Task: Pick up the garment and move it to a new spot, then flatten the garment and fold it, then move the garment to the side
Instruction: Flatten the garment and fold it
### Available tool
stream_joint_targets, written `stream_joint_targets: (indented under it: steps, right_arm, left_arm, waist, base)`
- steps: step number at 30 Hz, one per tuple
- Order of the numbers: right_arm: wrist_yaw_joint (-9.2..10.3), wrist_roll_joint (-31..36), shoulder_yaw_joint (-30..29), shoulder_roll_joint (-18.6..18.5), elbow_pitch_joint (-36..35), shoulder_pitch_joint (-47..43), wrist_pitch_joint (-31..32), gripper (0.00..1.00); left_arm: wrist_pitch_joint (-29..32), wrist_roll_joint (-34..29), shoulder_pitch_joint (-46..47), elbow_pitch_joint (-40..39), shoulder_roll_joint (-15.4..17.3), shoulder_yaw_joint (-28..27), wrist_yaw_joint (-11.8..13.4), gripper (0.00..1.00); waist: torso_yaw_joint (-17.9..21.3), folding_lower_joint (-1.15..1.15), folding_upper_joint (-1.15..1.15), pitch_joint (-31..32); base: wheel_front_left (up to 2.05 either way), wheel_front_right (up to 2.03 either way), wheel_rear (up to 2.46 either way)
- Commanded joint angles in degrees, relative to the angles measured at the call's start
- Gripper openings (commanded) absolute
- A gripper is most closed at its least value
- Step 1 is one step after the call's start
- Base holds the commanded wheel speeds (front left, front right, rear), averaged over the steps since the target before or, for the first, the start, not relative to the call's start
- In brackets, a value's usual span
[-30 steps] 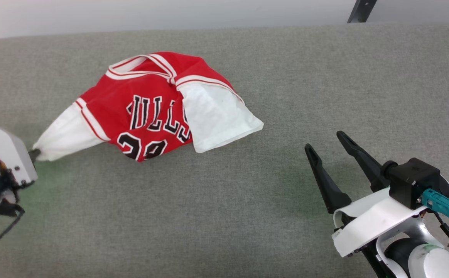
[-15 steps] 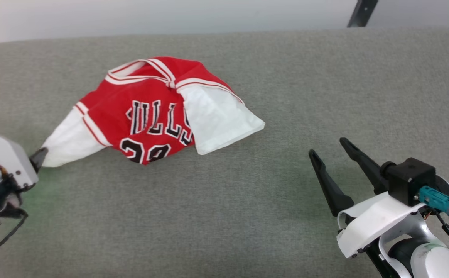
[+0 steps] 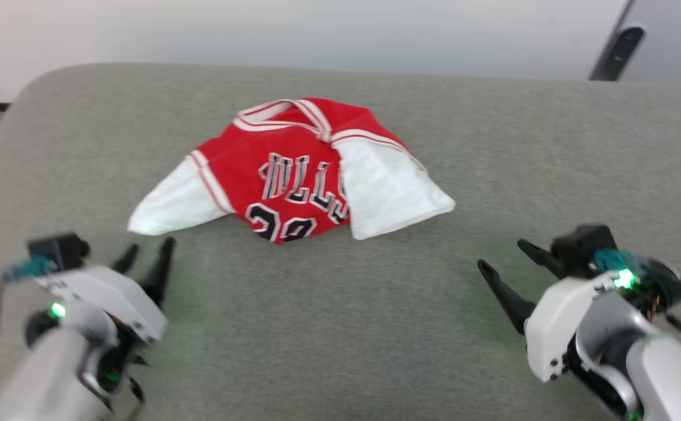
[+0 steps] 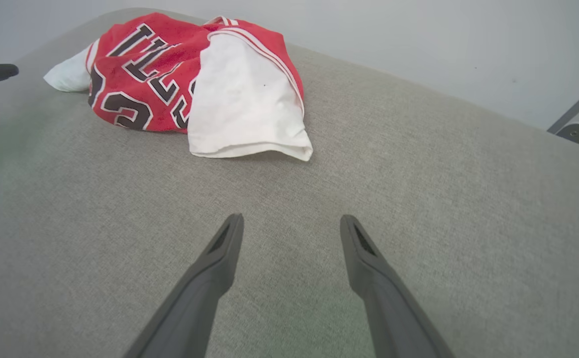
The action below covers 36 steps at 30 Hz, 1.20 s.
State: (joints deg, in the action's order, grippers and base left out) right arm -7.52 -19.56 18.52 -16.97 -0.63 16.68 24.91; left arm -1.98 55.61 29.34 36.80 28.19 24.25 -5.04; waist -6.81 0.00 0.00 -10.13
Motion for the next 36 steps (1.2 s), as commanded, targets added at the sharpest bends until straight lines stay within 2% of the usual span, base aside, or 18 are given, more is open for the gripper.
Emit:
stream_joint_targets:
  steps: [1, 6, 9, 10, 11, 12, 15, 19, 26, 29, 34, 35, 36]
  right_arm:
    - [0.06, -0.4, 1.0, -1.0, 0.9, 2.2, 0.6, 1.0]
    - [0.06, -2.4, 7.8, -4.8, 5.7, 10.2, 2.7, 1.0]
    - [0.06, -3.1, 13.4, -7.3, 9.1, 15.8, 3.4, 1.0]
    - [0.06, -3.1, 13.4, -7.3, 9.1, 15.8, 3.4, 1.0]
    - [0.06, -3.8, 17.4, -8.5, 11.6, 19.5, 3.1, 1.0]
    - [0.06, -3.8, 17.4, -8.5, 11.6, 19.5, 3.1, 1.0]
    - [0.06, -4.7, 23.7, -10.2, 15.5, 24.5, 2.3, 1.0]
    - [0.07, -6.4, 32.7, -12.8, 21.3, 30.3, 0.9, 1.0]
    - [0.07, -9.9, 48.1, -14.8, 28.6, 38.1, -1.5, 1.0]
    - [0.07, -11.0, 52.0, -15.2, 31.0, 40.2, -2.6, 1.0]
    - [0.07, -11.5, 54.7, -15.3, 33.1, 41.0, -3.7, 0.99]
    - [0.07, -11.4, 54.9, -15.3, 33.4, 41.0, -3.8, 0.68]
    - [0.07, -11.0, 55.1, -15.3, 33.5, 41.0, -3.7, 0.47]
  left_arm:
    - [-1.8, -0.6, -2.1, -2.3, -0.4, -0.1, 1.2, 1.0]
    - [-8.4, -2.5, -10.4, -12.2, -2.6, 0.0, 6.6, 1.0]
    - [-10.4, -3.5, -14.6, -17.1, -3.6, 0.0, 9.5, 1.0]
    - [-10.4, -3.5, -14.6, -17.1, -3.6, 0.0, 9.5, 1.0]
    - [-11.1, -4.3, -16.8, -19.8, -4.1, 0.2, 11.2, 1.0]
    - [-11.1, -4.3, -16.8, -19.8, -4.1, 0.2, 11.2, 1.0]
    - [-11.9, -5.5, -18.9, -23.0, -4.9, 0.2, 13.4, 1.0]
    - [-12.2, -5.9, -20.0, -25.5, -6.4, 1.0, 14.0, 1.0]
    - [-12.3, -5.4, -19.6, -26.0, -8.0, 1.7, 13.1, 1.0]
    - [-12.4, -4.7, -19.4, -26.0, -8.6, 1.3, 12.5, 1.0]
    - [-12.5, -4.0, -19.3, -25.5, -9.2, 1.0, 11.4, 1.0]
    - [-12.6, -3.8, -19.2, -25.5, -9.4, 0.8, 11.2, 1.0]
    - [-12.6, -3.7, -19.2, -25.4, -9.4, 0.7, 11.0, 1.0]
  waist:
    - [-3.0, 0.0, 0.0, 1.0]
    - [-6.8, 0.0, 0.0, 0.5]
    - [-9.0, 0.0, 0.0, -0.1]
    - [-9.0, 0.0, 0.0, -0.1]
    - [-10.5, 0.0, 0.0, -0.4]
    - [-10.5, 0.0, 0.0, -0.4]
    - [-12.8, 0.0, 0.0, -1.0]
    - [-16.2, 0.0, 0.0, -2.0]
    - [-20.0, 0.0, 0.0, -4.3]
    - [-20.7, 0.0, 0.0, -4.9]
    - [-21.0, 0.0, 0.0, -5.3]
    - [-21.0, 0.0, 0.0, -5.3]
    - [-20.9, 0.0, 0.0, -5.4]
  base:
    - [0.0, 0.0, 0.0]
    - [0.0, 0.0, 0.0]
    - [0.0, 0.0, 0.0]
    - [0.0, 0.0, 0.0]
    - [0.0, 0.0, 0.0]
    - [0.0, 0.0, 0.0]
    - [0.0, 0.0, 0.0]
    - [0.0, 0.0, 0.0]
    - [0.0, 0.0, 0.0]
    - [0.0, 0.0, 0.0]
    - [0.0, 0.0, 0.0]
    - [0.0, 0.0, 0.0]
    - [0.0, 0.0, 0.0]
